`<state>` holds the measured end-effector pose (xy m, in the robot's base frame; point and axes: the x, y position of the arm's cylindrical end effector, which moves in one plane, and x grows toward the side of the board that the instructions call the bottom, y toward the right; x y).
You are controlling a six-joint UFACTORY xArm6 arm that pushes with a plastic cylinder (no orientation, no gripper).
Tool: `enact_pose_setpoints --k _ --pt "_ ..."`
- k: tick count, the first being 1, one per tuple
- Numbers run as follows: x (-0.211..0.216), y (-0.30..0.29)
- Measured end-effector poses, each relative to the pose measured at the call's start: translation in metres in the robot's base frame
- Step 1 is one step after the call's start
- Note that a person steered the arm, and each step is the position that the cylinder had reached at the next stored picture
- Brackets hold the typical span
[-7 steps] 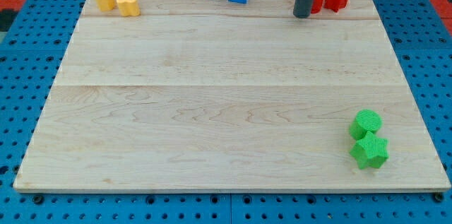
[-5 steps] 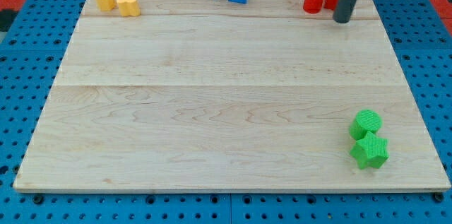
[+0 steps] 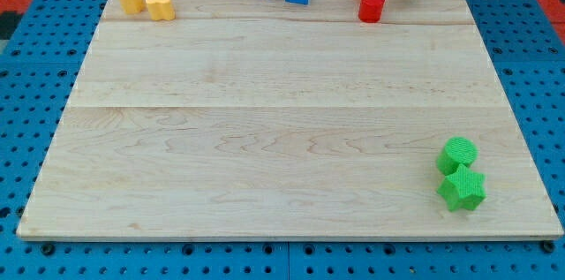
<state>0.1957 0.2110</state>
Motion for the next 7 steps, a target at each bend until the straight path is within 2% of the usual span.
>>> enact_pose_setpoints --k 2,3,4,5,6,7 --pt "-0.004 -0.023" --pt "0.017 -0.125" --pt "0.084 -0.216" --pt "0.090 -0.243" --pt "0.075 -0.210" --pt "0.026 -0.167"
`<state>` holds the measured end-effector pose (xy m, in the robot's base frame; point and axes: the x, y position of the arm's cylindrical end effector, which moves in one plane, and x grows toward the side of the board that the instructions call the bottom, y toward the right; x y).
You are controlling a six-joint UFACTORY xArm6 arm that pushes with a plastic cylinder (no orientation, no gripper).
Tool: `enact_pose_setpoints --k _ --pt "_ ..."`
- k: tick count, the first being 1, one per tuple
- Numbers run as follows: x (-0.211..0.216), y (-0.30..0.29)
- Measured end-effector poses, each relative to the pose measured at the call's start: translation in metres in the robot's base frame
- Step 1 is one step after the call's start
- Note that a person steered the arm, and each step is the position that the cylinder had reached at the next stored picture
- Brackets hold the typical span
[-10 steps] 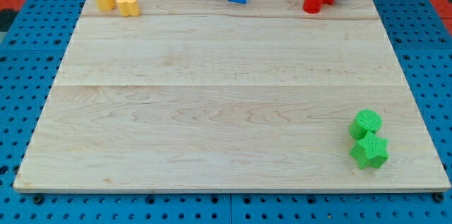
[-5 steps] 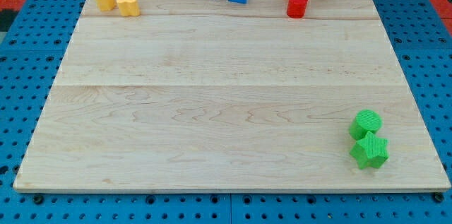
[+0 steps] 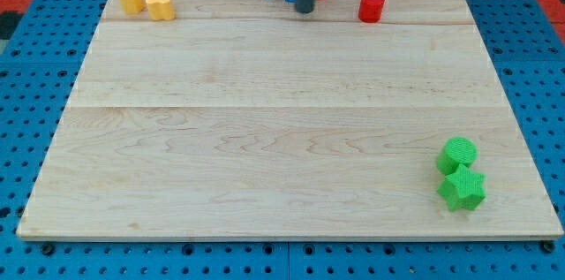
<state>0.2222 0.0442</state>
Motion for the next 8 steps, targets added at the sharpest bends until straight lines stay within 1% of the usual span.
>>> enact_pose_setpoints --k 1,2,3,4,5,6,8 --pt "-0.025 0.034" --pt "-0.023 0.091" --pt "0.008 0.094" --pt "0.044 0.081" --pt "0.092 0.079" --pt "0.123 0.084" --pt "0.173 0.159"
